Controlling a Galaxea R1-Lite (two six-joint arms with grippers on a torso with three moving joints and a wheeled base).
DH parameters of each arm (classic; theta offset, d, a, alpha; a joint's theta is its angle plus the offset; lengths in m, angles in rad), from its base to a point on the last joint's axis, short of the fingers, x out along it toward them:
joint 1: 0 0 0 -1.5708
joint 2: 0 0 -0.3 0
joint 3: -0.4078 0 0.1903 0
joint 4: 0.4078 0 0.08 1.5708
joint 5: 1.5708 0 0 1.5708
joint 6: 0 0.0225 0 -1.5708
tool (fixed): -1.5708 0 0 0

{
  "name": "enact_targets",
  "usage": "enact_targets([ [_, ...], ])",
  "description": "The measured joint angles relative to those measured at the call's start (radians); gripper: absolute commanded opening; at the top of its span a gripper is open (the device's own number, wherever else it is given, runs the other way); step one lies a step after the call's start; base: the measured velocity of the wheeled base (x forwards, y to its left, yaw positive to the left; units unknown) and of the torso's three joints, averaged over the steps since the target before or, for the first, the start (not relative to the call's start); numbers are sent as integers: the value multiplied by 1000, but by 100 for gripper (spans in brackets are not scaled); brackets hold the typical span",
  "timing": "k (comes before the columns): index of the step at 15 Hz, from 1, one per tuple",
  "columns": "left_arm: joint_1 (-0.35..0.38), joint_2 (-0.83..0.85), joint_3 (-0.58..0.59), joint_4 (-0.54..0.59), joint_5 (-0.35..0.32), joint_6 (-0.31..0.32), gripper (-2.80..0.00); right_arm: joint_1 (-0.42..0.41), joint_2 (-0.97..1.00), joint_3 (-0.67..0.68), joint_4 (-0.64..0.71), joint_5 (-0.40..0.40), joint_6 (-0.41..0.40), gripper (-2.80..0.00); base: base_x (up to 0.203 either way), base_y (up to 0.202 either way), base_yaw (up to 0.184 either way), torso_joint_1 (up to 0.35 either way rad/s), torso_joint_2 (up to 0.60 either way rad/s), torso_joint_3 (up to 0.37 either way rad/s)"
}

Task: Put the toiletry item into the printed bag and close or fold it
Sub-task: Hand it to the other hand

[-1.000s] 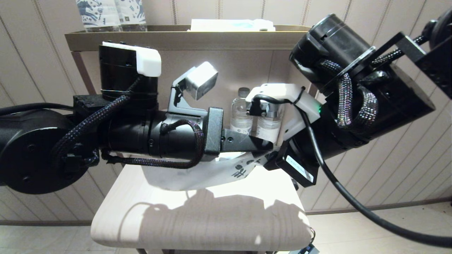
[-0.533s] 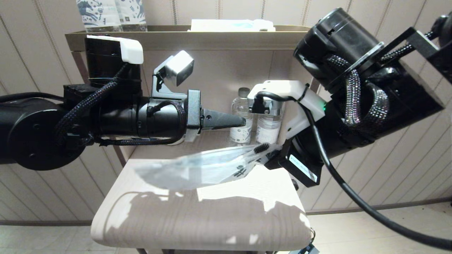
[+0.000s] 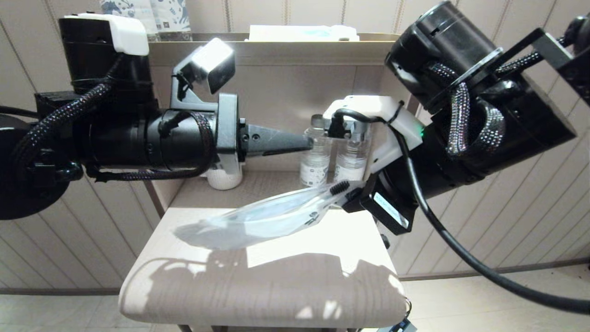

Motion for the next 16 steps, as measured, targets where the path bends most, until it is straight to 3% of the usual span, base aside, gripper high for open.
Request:
enact_targets([
  [3,115,-8,-55,28,-3,3,-280,-2,0,21,-15,-5,-5,-280,0,0,0,0,0,0],
  [5,154,-8,-85,54,-5,5,-280,-3,5,-24,41,-10,-12,-280,0,0,0,0,0,0],
  [8,170,-1,-102,77,-11,9,-280,-18,27,-47,128,-10,9,-280,0,0,0,0,0,0],
  [14,172,17,-108,84,-14,17,-280,-68,168,-48,223,1,158,-280,0,0,0,0,0,0],
  [16,172,21,-107,84,-17,17,-280,-90,218,-31,236,25,175,-280,0,0,0,0,0,0],
])
